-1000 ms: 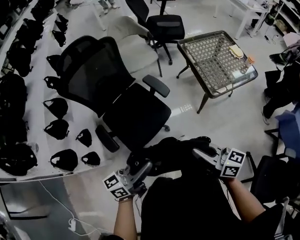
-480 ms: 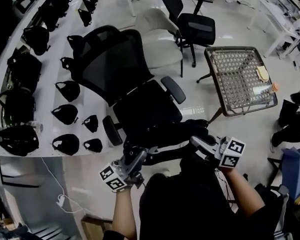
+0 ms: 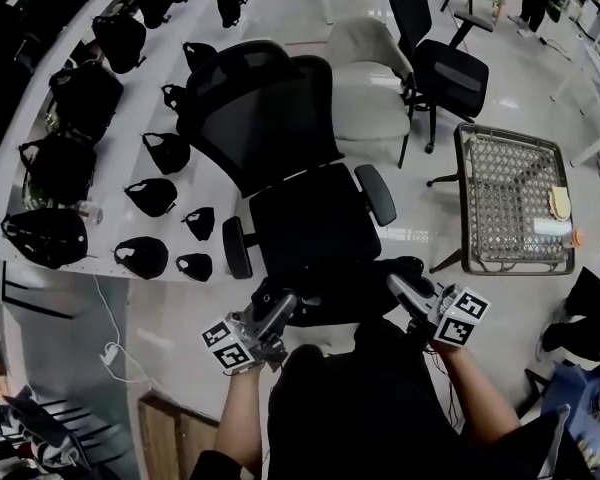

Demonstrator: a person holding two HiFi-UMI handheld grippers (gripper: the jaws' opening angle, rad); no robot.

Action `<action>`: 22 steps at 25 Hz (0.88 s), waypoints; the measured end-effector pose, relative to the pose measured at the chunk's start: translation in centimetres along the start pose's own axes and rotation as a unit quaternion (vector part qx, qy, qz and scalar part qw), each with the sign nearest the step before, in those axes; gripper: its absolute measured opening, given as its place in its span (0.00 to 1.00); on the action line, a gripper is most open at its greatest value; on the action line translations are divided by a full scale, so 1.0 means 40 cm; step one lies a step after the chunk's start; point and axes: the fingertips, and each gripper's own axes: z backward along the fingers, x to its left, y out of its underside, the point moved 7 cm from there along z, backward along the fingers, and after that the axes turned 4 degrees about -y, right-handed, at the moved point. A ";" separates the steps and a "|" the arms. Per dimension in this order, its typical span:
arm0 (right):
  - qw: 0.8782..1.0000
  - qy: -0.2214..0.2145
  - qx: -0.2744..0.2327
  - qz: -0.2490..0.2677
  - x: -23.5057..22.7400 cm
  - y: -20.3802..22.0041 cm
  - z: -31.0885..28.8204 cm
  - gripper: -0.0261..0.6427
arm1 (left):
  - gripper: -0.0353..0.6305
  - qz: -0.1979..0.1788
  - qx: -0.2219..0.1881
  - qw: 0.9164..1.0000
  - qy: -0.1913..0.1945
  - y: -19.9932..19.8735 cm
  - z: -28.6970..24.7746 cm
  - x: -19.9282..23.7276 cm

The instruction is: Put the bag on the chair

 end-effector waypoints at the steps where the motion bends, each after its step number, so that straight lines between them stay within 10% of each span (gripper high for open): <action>1: 1.000 -0.003 0.004 0.002 -0.012 -0.004 -0.003 0.07 | 0.09 0.004 -0.006 1.000 -0.006 0.003 -0.004 0.004; 22: 0.995 -0.056 0.082 -0.004 -0.180 -0.057 -0.079 0.07 | 0.09 0.051 -0.080 0.991 -0.099 0.040 -0.078 0.097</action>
